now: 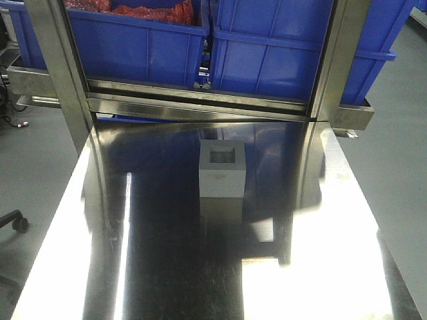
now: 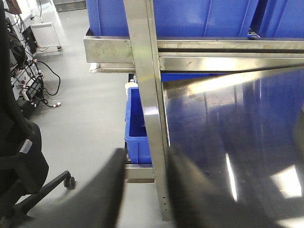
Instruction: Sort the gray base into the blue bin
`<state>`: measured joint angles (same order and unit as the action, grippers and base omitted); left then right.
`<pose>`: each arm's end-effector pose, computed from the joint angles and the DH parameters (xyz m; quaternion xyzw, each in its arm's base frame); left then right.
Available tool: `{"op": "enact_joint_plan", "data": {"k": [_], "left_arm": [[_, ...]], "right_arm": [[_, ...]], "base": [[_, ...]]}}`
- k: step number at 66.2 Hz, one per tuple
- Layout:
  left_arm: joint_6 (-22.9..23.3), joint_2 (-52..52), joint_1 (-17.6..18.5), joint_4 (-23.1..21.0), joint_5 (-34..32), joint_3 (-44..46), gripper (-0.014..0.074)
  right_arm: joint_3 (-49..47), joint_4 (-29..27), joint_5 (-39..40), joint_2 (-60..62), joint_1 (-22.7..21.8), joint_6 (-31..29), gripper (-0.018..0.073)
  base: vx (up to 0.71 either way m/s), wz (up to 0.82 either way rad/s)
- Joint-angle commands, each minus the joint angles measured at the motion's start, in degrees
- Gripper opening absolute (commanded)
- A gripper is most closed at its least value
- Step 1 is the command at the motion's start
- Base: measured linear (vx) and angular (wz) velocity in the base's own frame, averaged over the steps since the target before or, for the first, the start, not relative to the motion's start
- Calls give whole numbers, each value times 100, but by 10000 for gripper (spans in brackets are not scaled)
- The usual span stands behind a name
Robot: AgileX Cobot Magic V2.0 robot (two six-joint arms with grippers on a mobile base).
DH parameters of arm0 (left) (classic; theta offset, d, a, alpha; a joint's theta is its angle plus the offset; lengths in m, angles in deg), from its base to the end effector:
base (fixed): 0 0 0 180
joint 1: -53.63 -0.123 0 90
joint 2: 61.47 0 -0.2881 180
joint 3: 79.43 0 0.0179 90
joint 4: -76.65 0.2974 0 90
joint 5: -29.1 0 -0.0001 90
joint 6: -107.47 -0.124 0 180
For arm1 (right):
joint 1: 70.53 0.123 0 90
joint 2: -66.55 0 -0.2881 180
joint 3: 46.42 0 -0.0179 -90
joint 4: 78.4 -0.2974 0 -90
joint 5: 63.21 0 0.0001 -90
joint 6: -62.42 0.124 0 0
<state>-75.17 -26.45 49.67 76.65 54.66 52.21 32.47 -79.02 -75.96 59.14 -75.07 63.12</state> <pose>0.1743 0.0121 0.3001 -0.0094 0.8138 0.0335 0.5802 0.1320 -0.0102 0.1776 0.0380 0.7597 -0.0174 0.6489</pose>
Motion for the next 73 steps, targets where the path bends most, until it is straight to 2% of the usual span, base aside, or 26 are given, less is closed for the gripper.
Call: {"op": "enact_joint_plan", "data": {"k": [1,9,15,26,46,53,65,73], "left_arm": [[10,75,24,-56,-364,201,507],[10,75,24,-61,-411,201,680],[10,75,24,-61,-411,201,730],[10,75,24,-61,-424,201,703],[-34,345,28,-131,-485,205,588],[-545,737,30,-521,-562,252,587],[-1829,1620,30,-1902,-549,866,587],[-2550,2325,35,-2614,-507,1381,587]], "right_arm": [[12,21,416,-103,-14,-70,-5],[12,21,416,-103,-14,-70,-5],[12,21,416,-103,-14,-70,-5],[12,21,416,-103,-14,-70,-5],[12,21,416,-103,-14,-70,-5],[12,21,416,-103,-14,-70,-5],[12,21,416,-103,-14,-70,-5],[12,21,416,-103,-14,-70,-5]], "base": [[0,0],[0,0],[0,0],[0,0],[0,0],[0,0],[0,0],[0,0]]}}
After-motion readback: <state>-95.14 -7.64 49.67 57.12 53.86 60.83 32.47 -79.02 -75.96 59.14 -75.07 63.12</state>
